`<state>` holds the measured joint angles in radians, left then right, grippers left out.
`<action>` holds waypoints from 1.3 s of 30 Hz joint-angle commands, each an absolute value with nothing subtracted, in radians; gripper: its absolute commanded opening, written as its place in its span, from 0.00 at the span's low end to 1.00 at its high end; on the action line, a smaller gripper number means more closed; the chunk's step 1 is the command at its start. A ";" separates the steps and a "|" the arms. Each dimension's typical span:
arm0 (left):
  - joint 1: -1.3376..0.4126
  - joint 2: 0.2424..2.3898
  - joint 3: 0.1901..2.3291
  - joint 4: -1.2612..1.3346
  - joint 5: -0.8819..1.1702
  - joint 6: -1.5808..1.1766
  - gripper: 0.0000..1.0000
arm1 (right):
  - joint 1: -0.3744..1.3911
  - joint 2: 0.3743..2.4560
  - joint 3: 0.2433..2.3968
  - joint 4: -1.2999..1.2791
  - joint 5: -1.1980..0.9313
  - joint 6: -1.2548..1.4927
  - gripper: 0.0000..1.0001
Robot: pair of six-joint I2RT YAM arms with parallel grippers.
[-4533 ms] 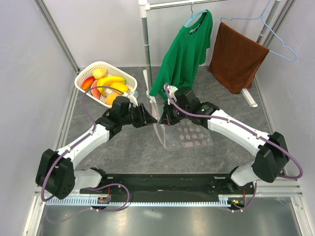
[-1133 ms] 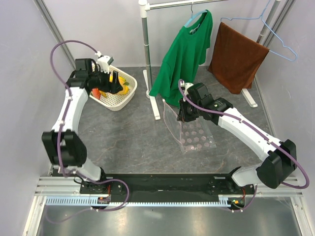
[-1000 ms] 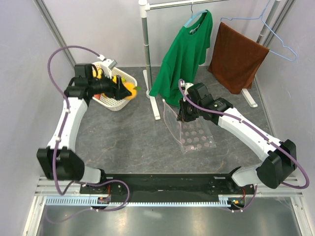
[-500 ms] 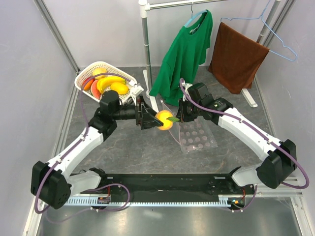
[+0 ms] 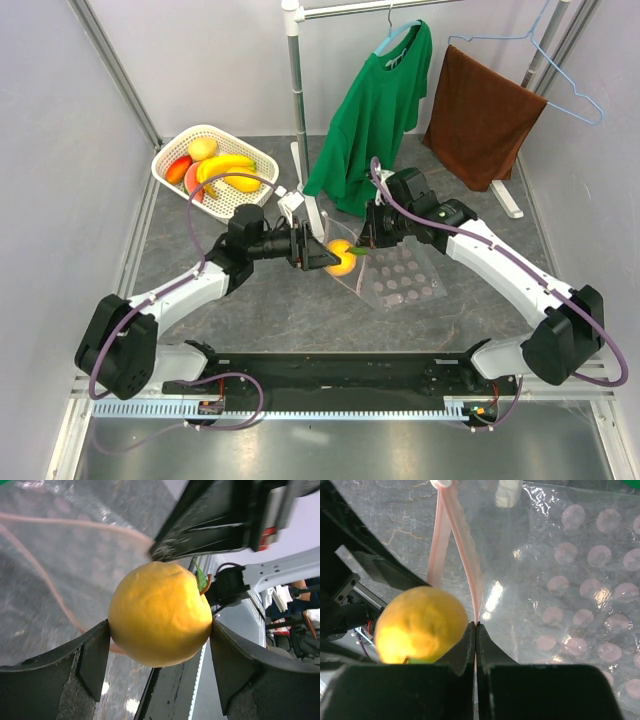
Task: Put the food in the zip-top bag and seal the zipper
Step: Place the fake fruit in the zipper food storage bag.
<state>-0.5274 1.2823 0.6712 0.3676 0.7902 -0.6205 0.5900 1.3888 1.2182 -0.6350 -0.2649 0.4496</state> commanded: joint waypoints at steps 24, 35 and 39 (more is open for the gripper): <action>-0.549 1.109 1.092 -0.482 0.459 -0.198 0.92 | 0.583 1.278 1.255 -0.600 -0.353 0.457 0.00; -0.543 1.144 1.042 -0.348 0.611 -0.295 0.64 | 0.583 1.298 1.226 -0.555 -0.394 0.488 0.00; -0.540 1.154 1.011 -0.354 0.620 -0.285 0.82 | 0.581 1.295 1.218 -0.565 -0.377 0.460 0.00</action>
<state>-0.5491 1.1431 1.0439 -0.3908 0.5808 -0.2749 0.5850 1.3079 1.2098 -0.5907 -0.3901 0.4786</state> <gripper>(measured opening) 0.776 0.007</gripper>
